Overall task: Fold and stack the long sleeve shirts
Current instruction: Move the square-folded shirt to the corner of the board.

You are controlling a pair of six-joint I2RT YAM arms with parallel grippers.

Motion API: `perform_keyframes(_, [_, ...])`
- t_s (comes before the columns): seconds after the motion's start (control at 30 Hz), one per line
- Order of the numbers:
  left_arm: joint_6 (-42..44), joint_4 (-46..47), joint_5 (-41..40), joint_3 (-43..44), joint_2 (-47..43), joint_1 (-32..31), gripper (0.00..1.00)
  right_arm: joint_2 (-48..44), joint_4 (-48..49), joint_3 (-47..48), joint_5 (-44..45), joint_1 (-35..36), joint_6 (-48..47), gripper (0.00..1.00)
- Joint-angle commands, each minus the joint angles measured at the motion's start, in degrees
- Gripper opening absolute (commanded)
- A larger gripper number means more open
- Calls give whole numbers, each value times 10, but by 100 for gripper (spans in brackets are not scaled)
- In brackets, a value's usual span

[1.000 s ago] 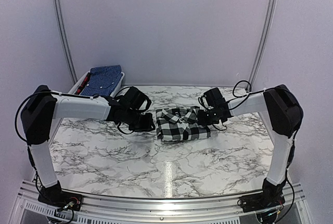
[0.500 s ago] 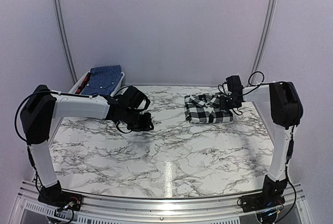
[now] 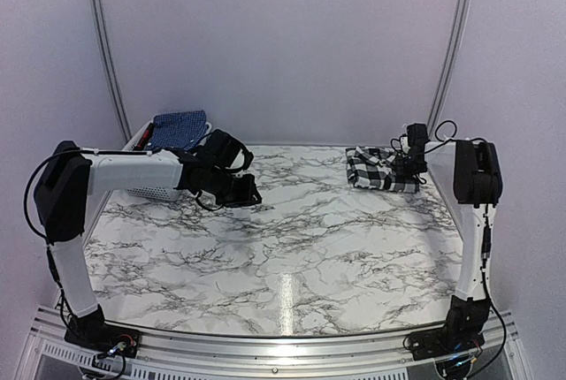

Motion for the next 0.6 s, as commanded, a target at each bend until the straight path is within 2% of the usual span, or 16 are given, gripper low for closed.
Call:
perform_keyframes(0.0, [10,-23,5,23,18,12,18,25,-19,54,23,-26,-26,0])
perform_keyframes(0.37, [13,-42,-3,52,38,20,17,73,-29,135,35,-35,-38,0])
perform_keyframes(0.57, [13,-45,-4,61,41,22,17,68,-28,137,58,-35,-33,6])
